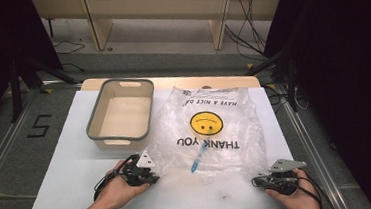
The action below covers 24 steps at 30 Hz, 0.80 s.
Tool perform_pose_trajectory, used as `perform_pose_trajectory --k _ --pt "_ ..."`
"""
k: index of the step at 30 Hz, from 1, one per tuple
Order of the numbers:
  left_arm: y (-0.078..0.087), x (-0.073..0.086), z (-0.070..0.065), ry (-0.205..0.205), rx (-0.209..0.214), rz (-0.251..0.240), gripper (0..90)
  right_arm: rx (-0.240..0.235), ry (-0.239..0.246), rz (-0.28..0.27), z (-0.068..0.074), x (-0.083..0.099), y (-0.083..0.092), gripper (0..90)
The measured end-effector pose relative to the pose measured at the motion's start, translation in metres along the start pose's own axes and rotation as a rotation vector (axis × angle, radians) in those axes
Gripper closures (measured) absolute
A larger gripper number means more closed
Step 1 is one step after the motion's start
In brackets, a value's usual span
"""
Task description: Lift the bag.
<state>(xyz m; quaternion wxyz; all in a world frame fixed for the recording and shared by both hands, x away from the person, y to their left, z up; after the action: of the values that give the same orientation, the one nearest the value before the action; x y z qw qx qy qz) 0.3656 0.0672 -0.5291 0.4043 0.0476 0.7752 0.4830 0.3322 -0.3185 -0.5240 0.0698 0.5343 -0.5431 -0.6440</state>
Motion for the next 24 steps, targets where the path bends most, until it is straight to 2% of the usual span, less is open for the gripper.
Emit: perform_pose_trajectory --k 2,5,12,18,24 --pt "0.000 0.000 -0.001 -0.010 -0.003 -0.001 87.7 -0.011 -0.007 -0.004 0.000 -0.001 0.000 85.6" --pt "0.001 0.000 -0.002 -0.015 -0.005 -0.014 88.6 -0.020 -0.011 0.000 0.001 -0.002 0.000 88.1" --pt "0.018 -0.007 -0.006 -0.024 0.016 -0.111 88.8 -0.017 -0.019 -0.015 0.000 -0.003 0.002 88.6" --pt "0.035 -0.013 -0.010 -0.029 0.038 -0.201 88.9 -0.001 -0.031 -0.070 -0.002 -0.009 0.010 88.8" --pt "0.055 -0.027 -0.017 -0.056 0.061 -0.333 89.0 0.039 -0.028 -0.176 -0.005 -0.026 0.028 89.0"
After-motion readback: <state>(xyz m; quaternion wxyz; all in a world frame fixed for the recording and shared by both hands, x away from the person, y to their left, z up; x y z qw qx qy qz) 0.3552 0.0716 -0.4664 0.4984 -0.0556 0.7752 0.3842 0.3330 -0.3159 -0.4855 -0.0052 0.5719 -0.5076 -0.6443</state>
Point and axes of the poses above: each handheld gripper's, and its own axes: y roughly backward along the jaws, x roughly out of its underside, z roughly to its left, the point moved 6 cm from there along -y, roughly forward along the jaws, and after that the axes turned 15 degrees about y, right-handed, at the moved point
